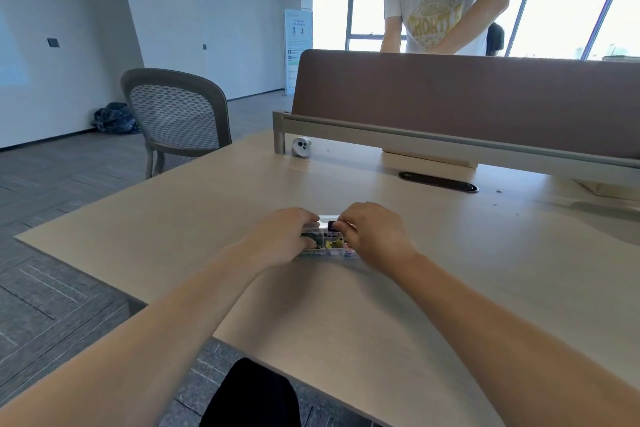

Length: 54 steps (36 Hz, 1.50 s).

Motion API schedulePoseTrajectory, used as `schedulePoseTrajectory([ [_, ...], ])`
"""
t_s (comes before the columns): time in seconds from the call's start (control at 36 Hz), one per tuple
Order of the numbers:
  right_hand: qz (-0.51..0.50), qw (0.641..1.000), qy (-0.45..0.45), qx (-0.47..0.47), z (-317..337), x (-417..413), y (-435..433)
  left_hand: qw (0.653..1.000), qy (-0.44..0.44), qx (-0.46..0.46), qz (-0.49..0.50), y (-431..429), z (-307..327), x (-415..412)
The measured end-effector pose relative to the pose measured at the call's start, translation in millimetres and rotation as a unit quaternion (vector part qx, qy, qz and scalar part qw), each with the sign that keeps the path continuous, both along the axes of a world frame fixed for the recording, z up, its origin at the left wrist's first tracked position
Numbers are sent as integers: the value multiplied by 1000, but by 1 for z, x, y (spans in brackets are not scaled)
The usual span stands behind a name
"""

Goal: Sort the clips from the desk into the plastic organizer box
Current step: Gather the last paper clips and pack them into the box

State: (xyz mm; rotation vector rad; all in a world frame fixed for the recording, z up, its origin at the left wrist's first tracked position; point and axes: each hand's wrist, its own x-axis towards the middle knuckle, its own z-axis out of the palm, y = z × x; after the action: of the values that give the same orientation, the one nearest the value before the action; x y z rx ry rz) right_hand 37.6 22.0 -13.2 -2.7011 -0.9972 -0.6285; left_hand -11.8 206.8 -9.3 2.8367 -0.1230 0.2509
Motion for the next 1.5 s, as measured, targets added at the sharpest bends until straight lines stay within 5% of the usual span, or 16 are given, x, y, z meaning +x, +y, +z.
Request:
schedulePoseTrajectory([
  [1.08, -5, 999, 27, -24, 1, -6, 0, 991, -74, 107, 28, -16, -11, 6],
  [1.36, -6, 998, 59, -13, 2, -5, -3, 998, 51, 32, -1, -7, 0, 4],
  [1.5, -6, 997, 76, -6, 1, -10, -5, 1000, 21, -1, 6, -8, -1, -1],
])
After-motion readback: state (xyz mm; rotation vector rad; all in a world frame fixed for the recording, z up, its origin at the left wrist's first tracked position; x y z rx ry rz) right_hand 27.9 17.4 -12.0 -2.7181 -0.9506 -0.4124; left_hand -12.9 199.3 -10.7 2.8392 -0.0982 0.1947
